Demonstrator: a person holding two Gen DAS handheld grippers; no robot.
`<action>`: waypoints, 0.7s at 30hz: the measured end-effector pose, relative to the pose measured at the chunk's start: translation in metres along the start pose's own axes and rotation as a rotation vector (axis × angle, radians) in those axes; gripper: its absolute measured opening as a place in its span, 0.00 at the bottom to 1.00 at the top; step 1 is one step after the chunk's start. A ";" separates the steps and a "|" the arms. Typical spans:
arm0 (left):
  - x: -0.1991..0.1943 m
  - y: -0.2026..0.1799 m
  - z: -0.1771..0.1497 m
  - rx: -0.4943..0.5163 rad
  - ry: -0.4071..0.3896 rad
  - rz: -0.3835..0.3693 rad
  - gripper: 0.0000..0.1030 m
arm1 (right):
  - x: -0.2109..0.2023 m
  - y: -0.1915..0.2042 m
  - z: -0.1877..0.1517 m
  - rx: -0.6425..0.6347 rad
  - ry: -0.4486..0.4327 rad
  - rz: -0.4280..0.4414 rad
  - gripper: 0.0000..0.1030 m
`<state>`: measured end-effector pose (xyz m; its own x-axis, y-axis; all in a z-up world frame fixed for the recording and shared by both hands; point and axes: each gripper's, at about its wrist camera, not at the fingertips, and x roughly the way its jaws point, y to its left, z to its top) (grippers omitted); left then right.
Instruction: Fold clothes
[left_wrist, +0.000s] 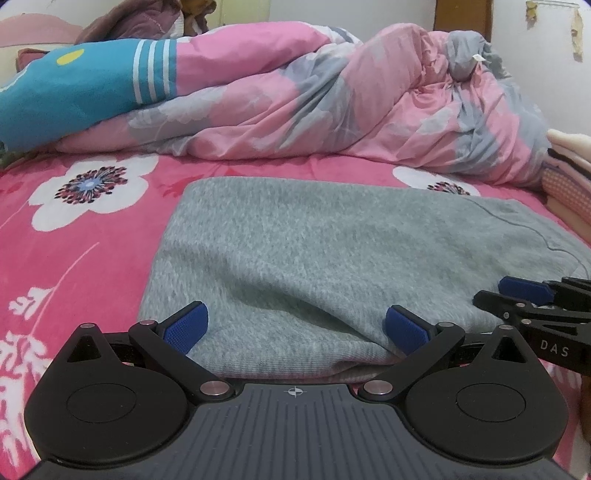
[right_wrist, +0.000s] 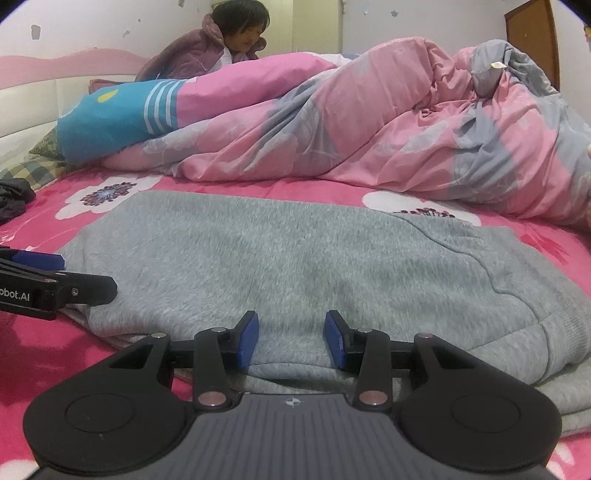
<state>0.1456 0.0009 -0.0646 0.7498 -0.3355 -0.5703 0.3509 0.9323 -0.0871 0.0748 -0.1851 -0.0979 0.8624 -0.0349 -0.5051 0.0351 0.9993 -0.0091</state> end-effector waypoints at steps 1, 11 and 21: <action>0.000 0.000 0.000 -0.003 0.002 0.003 1.00 | 0.000 0.000 0.000 0.000 0.000 0.000 0.41; -0.001 -0.003 0.008 -0.038 0.037 0.036 1.00 | 0.001 -0.004 -0.001 0.023 -0.012 0.013 0.41; -0.032 -0.009 0.016 -0.069 -0.060 0.114 1.00 | 0.003 -0.010 -0.003 0.057 -0.021 0.033 0.41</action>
<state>0.1276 0.0007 -0.0327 0.8154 -0.2324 -0.5302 0.2238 0.9712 -0.0816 0.0752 -0.1947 -0.1018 0.8738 -0.0024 -0.4863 0.0343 0.9978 0.0568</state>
